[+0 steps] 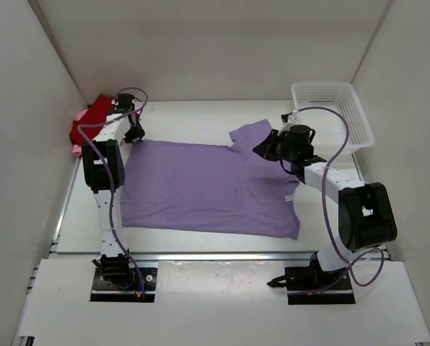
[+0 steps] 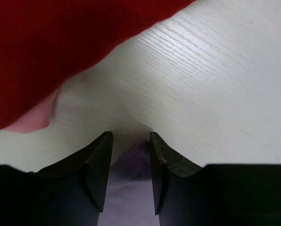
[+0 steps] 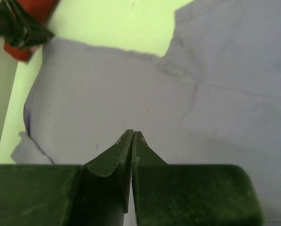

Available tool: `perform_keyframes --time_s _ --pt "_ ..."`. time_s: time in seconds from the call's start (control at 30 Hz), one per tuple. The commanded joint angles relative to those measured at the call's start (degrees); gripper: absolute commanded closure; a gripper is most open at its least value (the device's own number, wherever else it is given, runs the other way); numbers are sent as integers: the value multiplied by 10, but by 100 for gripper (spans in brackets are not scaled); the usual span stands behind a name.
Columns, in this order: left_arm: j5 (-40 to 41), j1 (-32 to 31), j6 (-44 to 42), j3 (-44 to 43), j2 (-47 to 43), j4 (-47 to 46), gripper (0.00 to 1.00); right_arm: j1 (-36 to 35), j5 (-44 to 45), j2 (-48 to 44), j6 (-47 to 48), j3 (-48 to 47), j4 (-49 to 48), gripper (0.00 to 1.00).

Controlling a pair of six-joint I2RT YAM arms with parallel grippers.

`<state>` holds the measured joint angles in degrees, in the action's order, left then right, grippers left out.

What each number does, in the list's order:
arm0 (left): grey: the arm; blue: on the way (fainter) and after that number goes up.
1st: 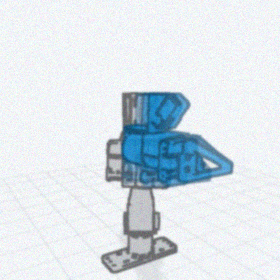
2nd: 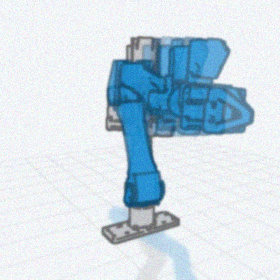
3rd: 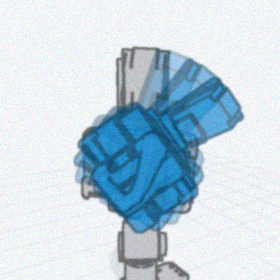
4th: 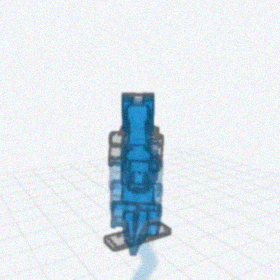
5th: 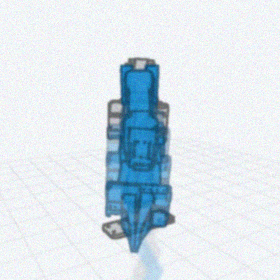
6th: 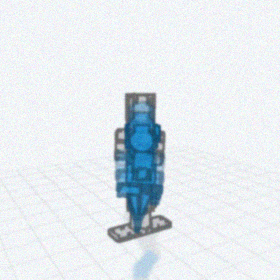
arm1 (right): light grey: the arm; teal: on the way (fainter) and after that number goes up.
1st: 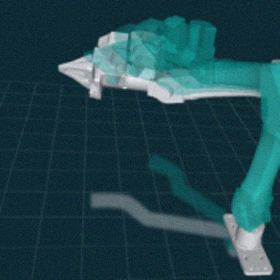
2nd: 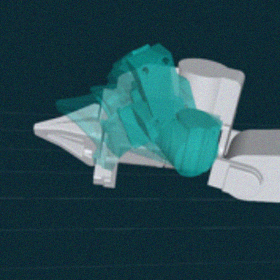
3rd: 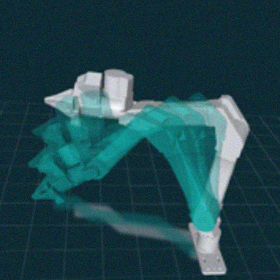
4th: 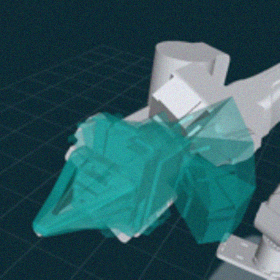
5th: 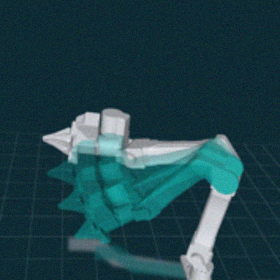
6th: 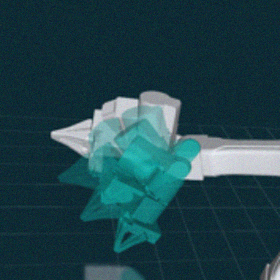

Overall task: Fold and stack the t-shirts
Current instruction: Grap the side of the flattened tshirt furthest away from the robot with both arms

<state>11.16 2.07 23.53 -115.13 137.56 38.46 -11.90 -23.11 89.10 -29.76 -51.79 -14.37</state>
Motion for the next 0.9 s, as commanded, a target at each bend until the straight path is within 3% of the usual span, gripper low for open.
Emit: perform_keyframes --time_s 0.0,0.27,0.3,0.43,0.67,0.87 --pt "-11 2 5 5 -44 -13 52 -39 2 6 18 -22 -1 98" --pt "-15 1 -2 15 -26 -4 48 -59 -1 12 19 -27 -7 100" --pt "-17 3 -7 15 -23 -5 51 -58 -1 14 17 -29 -7 100" --pt "-16 0 -5 1 -22 -4 78 -59 -1 27 16 -45 -4 100" --pt "-21 0 -1 -18 -16 2 99 -42 25 68 32 -71 -2 100" --pt "-36 3 11 -4 -50 -13 100 -12 70 133 69 -138 37 89"
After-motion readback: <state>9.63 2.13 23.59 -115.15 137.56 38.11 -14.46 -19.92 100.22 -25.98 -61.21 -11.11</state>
